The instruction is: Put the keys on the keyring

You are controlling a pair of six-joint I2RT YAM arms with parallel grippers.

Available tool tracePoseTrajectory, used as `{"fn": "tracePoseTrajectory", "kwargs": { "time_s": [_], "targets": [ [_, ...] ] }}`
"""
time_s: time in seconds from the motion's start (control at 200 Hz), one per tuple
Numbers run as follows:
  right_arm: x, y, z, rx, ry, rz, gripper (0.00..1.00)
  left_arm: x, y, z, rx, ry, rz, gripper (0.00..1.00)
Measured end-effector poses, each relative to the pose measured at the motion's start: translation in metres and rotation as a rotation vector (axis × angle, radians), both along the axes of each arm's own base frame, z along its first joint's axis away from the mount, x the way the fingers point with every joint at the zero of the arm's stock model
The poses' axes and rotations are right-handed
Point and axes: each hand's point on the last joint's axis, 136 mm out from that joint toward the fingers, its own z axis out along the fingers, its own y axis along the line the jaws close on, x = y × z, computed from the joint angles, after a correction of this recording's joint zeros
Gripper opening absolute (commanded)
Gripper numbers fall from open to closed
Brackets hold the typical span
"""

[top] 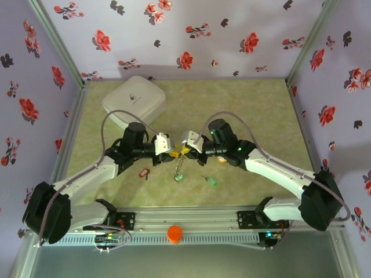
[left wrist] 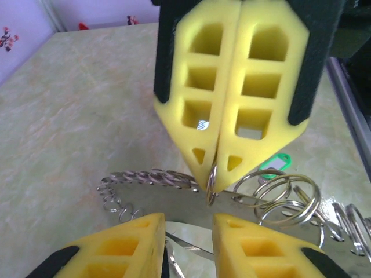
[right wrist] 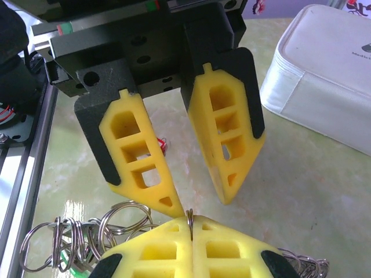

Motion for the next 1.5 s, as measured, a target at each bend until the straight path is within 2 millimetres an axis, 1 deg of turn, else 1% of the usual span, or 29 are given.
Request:
{"fn": "tracePoseTrajectory", "kwargs": {
  "time_s": [0.055,0.265,0.475,0.565,0.66,0.85,0.95,1.105,1.24,1.45,1.5],
  "targets": [
    [-0.002,0.002,-0.002,-0.004,-0.003,0.010,0.00,-0.002,0.000,-0.001,-0.005,-0.005,-0.011,0.30],
    [-0.006,0.005,-0.005,-0.008,-0.013,0.032,0.00,-0.004,-0.001,-0.015,0.006,0.013,-0.029,0.22],
    [-0.006,0.007,-0.010,-0.016,-0.015,0.044,0.00,-0.005,-0.001,-0.017,0.007,0.015,-0.031,0.20],
    [-0.007,0.007,-0.011,-0.023,-0.027,0.048,0.00,-0.006,0.000,-0.018,0.008,0.017,-0.031,0.17],
    [-0.007,0.008,-0.012,-0.029,-0.039,0.052,0.00,-0.008,0.001,-0.018,0.008,0.017,-0.031,0.17],
    [-0.007,0.009,-0.013,-0.036,-0.055,0.049,0.00,-0.008,0.002,-0.019,0.012,0.019,-0.030,0.23],
    [-0.006,0.009,-0.016,-0.046,-0.065,0.038,0.00,-0.009,0.001,-0.018,0.010,0.015,-0.035,0.23],
    [-0.003,0.007,-0.018,-0.059,-0.081,0.023,0.00,-0.012,0.001,-0.012,0.002,-0.014,-0.045,0.19],
    [-0.003,0.008,-0.018,-0.059,-0.082,0.023,0.00,-0.013,0.000,-0.011,0.003,-0.027,-0.050,0.17],
    [-0.004,0.008,-0.020,-0.051,-0.084,0.022,0.00,-0.012,0.002,-0.014,0.020,-0.035,-0.048,0.06],
    [-0.004,0.008,-0.021,-0.051,-0.080,0.020,0.00,-0.012,0.002,-0.015,0.025,-0.040,-0.049,0.02]
  ]
}}
